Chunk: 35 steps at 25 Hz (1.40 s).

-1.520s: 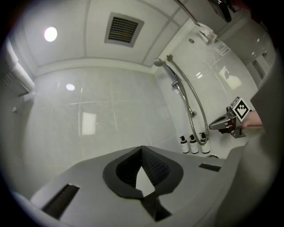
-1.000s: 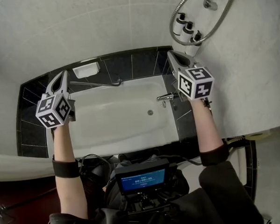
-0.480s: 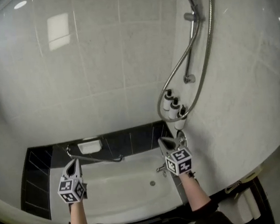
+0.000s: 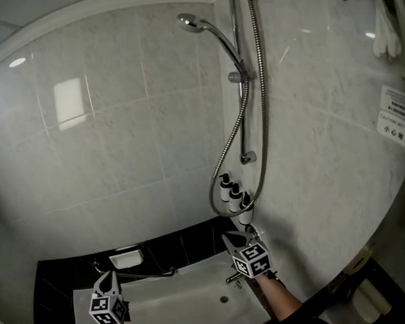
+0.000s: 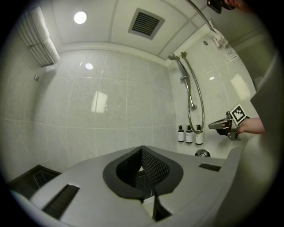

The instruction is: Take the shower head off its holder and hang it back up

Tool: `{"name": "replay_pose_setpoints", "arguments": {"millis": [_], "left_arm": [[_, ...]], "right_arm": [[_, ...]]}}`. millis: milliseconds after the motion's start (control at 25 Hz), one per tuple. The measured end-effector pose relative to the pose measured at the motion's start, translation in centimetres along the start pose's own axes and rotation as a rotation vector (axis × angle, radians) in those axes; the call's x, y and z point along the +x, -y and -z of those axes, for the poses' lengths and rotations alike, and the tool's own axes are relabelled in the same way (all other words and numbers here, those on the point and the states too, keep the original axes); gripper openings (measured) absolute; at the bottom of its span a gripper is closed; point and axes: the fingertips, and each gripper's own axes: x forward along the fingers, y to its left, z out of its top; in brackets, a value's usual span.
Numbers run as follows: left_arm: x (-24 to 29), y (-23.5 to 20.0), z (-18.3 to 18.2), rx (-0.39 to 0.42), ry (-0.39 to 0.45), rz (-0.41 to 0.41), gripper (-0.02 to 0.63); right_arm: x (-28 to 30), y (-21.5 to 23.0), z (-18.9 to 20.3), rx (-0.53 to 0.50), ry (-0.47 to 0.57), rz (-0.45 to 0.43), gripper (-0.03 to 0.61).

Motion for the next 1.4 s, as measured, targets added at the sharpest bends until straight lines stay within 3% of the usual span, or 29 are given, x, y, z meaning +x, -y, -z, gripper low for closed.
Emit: {"name": "replay_pose_setpoints", "arguments": {"millis": [160,440,520,880,1120,1400], "left_arm": [[1.1,1.3,-1.4,0.021,0.011,0.029,0.0],[4.4,3.7,-5.6,0.063,0.062,0.093,0.0],[5.4,5.0,-6.9,0.081,0.073,0.122,0.0],[9.9,11.5,-15.0,0.177,0.166,0.261,0.0],[12.3,14.6,-21.5,0.223,0.244,0.312,0.0],[14.5,18.3,-27.8,0.258,0.296,0.356,0.0]], "right_arm": [[-0.9,2.1,-4.1,-0.055,0.071,0.057,0.032],[-1.9,5.7,-14.8,-0.223,0.211,0.153,0.039],[-2.2,6.4,-17.7,-0.274,0.237,0.173,0.074],[-3.1,6.5,-32.8,-0.479,0.375,0.252,0.126],[-3.0,8.6,-41.5,-0.596,0.404,0.346,0.167],[-3.1,12.3,-48.9,-0.633,0.432,0.452,0.223]]}}
